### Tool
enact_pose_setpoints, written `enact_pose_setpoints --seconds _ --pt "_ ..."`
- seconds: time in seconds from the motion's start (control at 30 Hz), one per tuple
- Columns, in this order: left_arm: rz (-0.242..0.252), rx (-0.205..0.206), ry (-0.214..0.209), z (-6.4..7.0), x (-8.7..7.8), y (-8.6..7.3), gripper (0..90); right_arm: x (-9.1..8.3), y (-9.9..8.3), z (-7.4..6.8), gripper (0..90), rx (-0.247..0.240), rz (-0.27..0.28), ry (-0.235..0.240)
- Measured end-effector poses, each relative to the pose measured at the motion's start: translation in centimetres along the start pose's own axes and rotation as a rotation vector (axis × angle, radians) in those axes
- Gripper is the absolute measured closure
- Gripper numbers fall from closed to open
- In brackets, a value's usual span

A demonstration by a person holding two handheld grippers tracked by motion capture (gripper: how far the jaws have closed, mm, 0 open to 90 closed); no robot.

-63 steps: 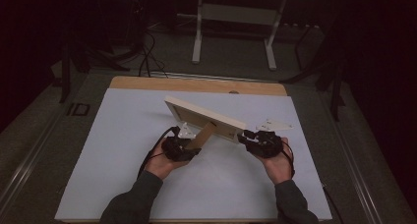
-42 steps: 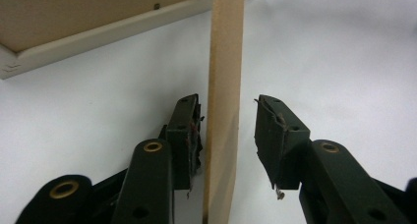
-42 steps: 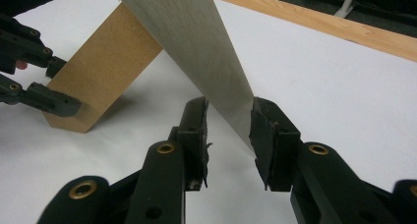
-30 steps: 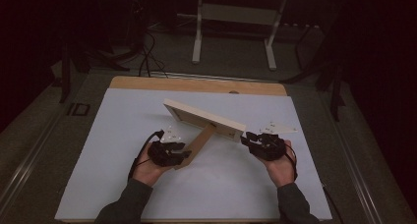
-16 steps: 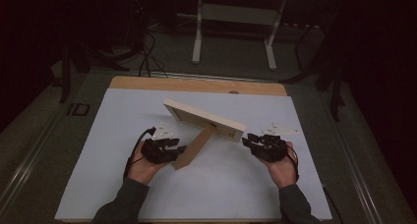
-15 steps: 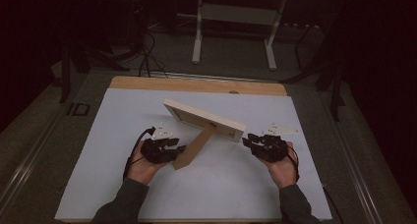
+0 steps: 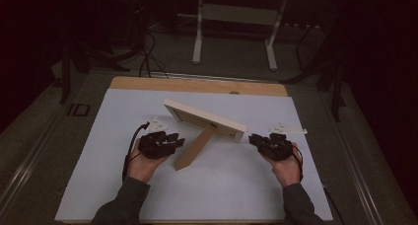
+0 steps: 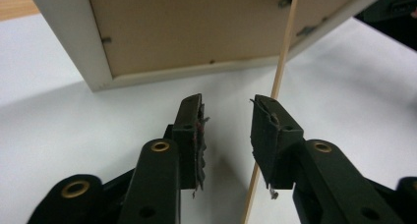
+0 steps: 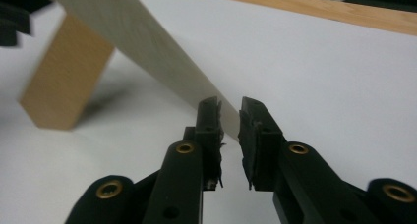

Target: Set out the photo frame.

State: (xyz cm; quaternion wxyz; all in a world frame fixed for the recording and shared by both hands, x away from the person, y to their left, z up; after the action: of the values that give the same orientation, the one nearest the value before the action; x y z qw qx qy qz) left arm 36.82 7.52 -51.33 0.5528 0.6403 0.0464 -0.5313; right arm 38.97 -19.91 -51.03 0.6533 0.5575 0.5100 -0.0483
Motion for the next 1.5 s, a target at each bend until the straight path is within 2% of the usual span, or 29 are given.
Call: enact_pose_setpoints --seconds 0.2,0.27,0.33,0.47,0.63,0.77,0.9,1.33,1.5 --pt "0.012 0.01 0.011 0.2 0.4 1.3 67.2 0.2 1.0 0.3 83.3 0.007 0.016 -0.023" --pt "0.01 0.009 0.017 0.1 0.5 1.8 69.8 0.3 1.4 0.5 87.1 0.017 0.023 -0.023" --pt "0.011 0.007 0.03 -0.1 0.7 2.3 72.9 0.6 1.5 0.3 89.6 0.002 0.012 -0.013" --pt "0.036 -0.009 0.019 0.0 0.8 3.3 81.0 1.1 1.8 0.5 89.7 0.008 0.007 -0.027" --pt "0.061 -0.026 0.032 -0.2 0.8 4.4 89.7 1.5 2.2 0.7 89.8 0.02 0.008 -0.029" --pt "0.069 -0.036 0.045 -0.3 0.9 4.9 89.9 1.7 2.6 0.6 89.9 0.038 0.018 -0.003" --pt "0.067 -0.029 0.055 -0.2 1.1 5.4 89.9 2.0 2.9 0.5 89.9 0.042 0.018 0.001" --pt "0.051 -0.016 0.068 -0.1 1.6 6.0 89.9 2.4 3.6 -0.1 90.0 0.002 -0.002 0.021" --pt "0.049 -0.015 0.068 0.0 1.7 6.0 89.8 2.5 3.6 -0.3 90.0 0.003 -0.004 0.02"
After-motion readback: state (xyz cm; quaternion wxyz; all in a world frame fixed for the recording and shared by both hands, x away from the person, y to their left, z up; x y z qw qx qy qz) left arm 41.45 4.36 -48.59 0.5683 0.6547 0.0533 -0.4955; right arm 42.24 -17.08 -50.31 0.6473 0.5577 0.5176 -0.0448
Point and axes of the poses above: each handheld gripper's, and its own axes: x roughly forward along the jaws, y roughly out of its top, z roughly to its right, the point moved 9 cm from there along x, roughly forward along the jaws, and after that the axes turned 14 degrees about -z, right-handed, at the moved point
